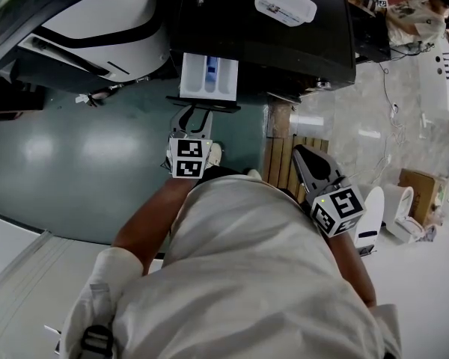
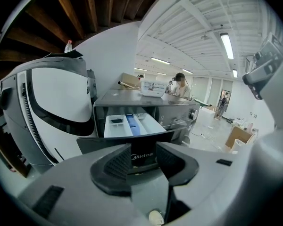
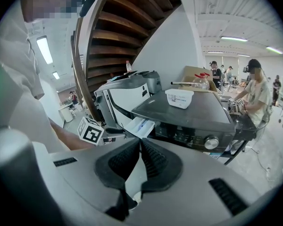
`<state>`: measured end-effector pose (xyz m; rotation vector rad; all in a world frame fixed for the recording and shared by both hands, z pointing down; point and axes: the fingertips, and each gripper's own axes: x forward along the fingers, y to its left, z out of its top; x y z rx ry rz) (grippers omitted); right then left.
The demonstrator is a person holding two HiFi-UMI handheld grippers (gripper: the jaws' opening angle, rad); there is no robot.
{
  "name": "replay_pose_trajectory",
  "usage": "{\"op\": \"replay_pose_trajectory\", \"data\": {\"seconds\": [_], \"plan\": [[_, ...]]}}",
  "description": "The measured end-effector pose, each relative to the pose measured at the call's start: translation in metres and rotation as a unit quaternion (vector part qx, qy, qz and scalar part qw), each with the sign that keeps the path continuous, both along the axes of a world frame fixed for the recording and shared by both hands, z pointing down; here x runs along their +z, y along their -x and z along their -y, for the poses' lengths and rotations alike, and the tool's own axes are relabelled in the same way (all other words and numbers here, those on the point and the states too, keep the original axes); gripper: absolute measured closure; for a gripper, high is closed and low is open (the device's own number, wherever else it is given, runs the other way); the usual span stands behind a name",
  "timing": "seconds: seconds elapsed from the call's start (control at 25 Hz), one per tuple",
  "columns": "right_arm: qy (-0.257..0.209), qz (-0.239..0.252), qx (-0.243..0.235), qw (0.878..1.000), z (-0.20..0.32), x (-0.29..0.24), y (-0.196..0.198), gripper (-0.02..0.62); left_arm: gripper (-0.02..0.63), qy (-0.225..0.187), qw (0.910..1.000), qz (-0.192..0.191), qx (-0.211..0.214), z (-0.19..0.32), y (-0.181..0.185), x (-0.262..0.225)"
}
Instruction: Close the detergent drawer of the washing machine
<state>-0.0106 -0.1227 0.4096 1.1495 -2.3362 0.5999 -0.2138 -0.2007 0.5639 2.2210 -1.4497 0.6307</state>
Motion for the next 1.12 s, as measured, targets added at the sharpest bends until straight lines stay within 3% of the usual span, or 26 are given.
{"op": "replay_pose_trajectory", "data": {"seconds": [1.12], "plan": [[-0.002,-0.008,0.018,1.0,0.003,0.0,-0.008,0.578,0.445,-0.01,0.9999,0.002,-0.005,0.044,-0.002,-0.002]]}}
